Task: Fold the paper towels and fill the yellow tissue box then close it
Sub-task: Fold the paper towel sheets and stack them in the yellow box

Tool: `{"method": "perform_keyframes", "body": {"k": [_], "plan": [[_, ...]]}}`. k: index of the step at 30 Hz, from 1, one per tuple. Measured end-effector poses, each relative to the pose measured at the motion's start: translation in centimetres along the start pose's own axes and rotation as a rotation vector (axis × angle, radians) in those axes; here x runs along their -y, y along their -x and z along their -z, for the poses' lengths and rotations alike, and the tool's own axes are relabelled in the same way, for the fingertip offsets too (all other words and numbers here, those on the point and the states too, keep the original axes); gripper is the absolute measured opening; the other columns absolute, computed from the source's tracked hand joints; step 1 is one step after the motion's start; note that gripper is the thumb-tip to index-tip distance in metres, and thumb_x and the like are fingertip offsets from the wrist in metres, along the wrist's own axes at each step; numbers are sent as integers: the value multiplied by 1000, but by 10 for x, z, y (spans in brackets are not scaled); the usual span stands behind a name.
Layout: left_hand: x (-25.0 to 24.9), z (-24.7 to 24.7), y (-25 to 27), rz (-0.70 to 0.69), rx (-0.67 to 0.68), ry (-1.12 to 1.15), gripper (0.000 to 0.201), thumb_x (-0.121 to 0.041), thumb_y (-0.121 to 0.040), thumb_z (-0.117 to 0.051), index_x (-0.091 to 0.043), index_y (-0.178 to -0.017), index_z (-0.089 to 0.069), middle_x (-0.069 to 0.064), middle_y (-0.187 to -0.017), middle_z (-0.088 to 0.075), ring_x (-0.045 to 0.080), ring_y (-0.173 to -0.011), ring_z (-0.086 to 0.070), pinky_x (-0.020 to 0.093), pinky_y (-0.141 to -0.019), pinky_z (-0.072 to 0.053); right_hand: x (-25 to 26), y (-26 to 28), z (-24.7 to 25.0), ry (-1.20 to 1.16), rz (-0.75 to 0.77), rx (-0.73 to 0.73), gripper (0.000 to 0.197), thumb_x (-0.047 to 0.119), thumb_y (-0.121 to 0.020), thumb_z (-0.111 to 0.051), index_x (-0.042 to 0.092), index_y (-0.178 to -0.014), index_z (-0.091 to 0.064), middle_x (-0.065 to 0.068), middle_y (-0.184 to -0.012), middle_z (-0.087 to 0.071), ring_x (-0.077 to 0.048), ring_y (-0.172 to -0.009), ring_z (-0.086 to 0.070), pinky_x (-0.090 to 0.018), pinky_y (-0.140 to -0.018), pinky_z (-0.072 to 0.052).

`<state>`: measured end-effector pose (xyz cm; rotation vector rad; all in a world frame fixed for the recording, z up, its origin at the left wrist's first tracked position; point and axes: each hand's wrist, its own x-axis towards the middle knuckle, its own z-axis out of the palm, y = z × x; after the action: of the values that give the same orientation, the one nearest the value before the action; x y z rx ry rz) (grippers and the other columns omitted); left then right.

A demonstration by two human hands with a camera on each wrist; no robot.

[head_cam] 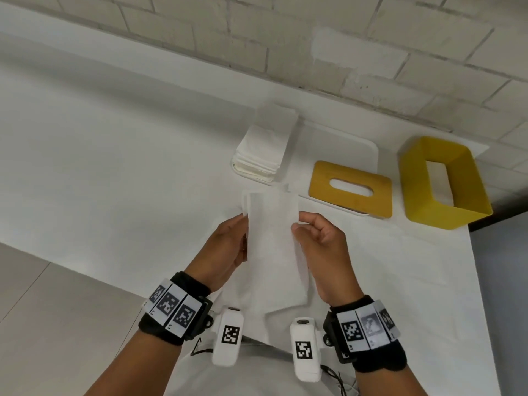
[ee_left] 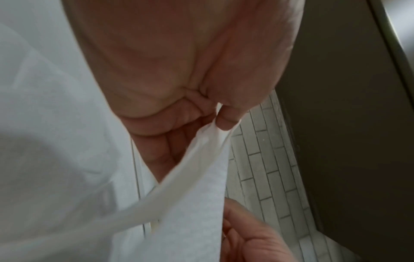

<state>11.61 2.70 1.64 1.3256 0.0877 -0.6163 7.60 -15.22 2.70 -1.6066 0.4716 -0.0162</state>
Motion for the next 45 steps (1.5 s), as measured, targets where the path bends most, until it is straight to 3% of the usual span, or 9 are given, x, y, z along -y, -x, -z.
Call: {"method": "perform_keyframes", "body": {"k": [6,11,15,18,24,28,32,36,45], "plan": [[1,-15,-5,-2,26,3,42,-35,-110,-36,-15,-127,-69,7,-111,-77,21,-101,-72,31,-80,-57,-5,0,12,-1,-6,-85,16,15,-95,-67,27,-105,-72,1,-94,-78,-18,-89,-71,-32,-86,-55],[3,-22,-8,29,33,10,49,-46,-108,-32,-20,-128,-69,13,-119,-75,29,-110,-70,42,-90,-54,-5,-4,19,-25,-4,-94,16,15,-95,-68,27,-103,-72,0,-94,-78,-16,-88,-70,-31,-85,-55],[3,-26,-8,30,49,62,55,-56,-101,-31,-25,-134,-63,9,-125,-73,29,-119,-68,47,-102,-50,-6,-6,21,-19,-11,-90,16,16,-95,-67,27,-105,-73,-2,-95,-78,-28,-94,-71,-38,-89,-57],[4,-24,-9,23,70,97,66,-63,-88,-38,-25,-137,-61,6,-129,-71,25,-121,-67,47,-104,-50,-7,-7,22,-15,-11,-80,16,16,-95,-67,30,-104,-72,-4,-94,-77,-19,-83,-67,-28,-80,-54],[8,-21,-12,17,-50,-29,32,-34,-103,-51,-14,-109,-75,10,-110,-78,27,-103,-72,40,-85,-57,-11,-7,22,13,-9,-43,16,19,-96,-67,30,-106,-71,0,-86,-76,-13,-78,-67,-29,-73,-54],[9,-12,-15,21,-134,-16,32,-30,-106,-50,-11,-111,-74,13,-109,-78,27,-98,-73,40,-84,-57,-14,-10,33,3,-82,-21,18,18,-99,-61,28,-113,-68,0,-92,-77,-17,-73,-71,-35,-62,-57],[6,6,-14,-21,-251,52,28,-26,-106,-50,-11,-110,-73,8,-102,-79,20,-92,-73,33,-78,-58,-44,-27,68,451,-97,-134,25,26,-96,-65,28,-121,-62,1,-111,-71,-16,-95,-69,-34,-89,-54],[7,25,-9,-39,-366,72,27,-27,-107,-49,-14,-112,-72,2,-100,-79,18,-91,-72,33,-75,-55,-62,-31,73,829,-101,-10,54,34,-93,-68,23,-142,-48,-7,-134,-53,-27,-128,-48,-36,-105,-41],[12,29,0,-20,-417,-4,26,-30,-107,-50,-18,-107,-73,2,-99,-77,22,-94,-69,42,-84,-53,-60,-37,38,965,-26,-29,55,49,-92,-64,23,-139,-51,-5,-129,-59,-28,-123,-48,-42,-101,-42]]}}
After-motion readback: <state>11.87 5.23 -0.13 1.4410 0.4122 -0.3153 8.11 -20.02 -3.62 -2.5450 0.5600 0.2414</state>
